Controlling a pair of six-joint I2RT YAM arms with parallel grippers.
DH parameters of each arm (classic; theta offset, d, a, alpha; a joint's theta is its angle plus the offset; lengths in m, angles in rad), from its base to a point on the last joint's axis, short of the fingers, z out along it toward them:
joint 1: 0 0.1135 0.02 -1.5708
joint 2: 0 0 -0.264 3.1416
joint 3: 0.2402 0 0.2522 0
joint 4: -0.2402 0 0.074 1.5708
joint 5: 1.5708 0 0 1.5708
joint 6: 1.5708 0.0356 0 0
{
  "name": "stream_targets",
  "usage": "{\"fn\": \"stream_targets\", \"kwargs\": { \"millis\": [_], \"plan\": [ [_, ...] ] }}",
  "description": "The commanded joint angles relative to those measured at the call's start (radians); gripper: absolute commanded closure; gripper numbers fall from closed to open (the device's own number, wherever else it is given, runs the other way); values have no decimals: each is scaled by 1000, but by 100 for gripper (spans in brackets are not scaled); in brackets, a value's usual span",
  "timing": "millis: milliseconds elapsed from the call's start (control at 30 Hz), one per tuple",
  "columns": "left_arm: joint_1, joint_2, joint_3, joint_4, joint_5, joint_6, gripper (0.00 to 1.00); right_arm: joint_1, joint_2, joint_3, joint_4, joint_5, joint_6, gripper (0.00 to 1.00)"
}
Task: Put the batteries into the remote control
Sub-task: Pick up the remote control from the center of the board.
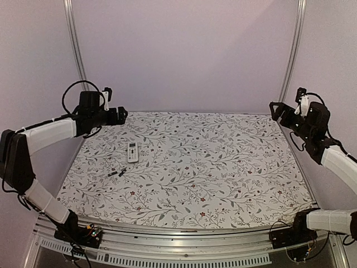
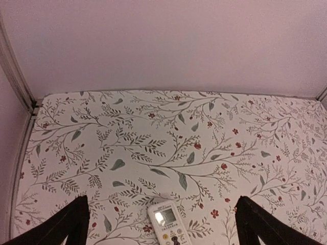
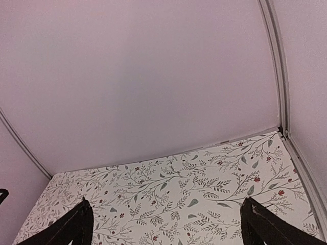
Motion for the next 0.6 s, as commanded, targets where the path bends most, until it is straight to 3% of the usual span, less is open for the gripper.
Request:
{"fn": "stream_targets", "kwargs": {
  "millis": [0, 167, 500, 567],
  "plan": [
    [-96, 127, 50, -307, -18, -101, 0, 116, 69, 102, -214, 81, -27, 1],
    [-188, 287, 133, -324, -142, -124, 0, 163, 102, 111, -214, 91, -6, 1],
    [-198, 532, 242, -390, -200, -247, 1, 210, 121, 95, -202, 117, -8, 1],
    [-197, 552, 244, -396, -216, -263, 5, 211, 124, 90, -195, 123, -9, 1]
  ]
}}
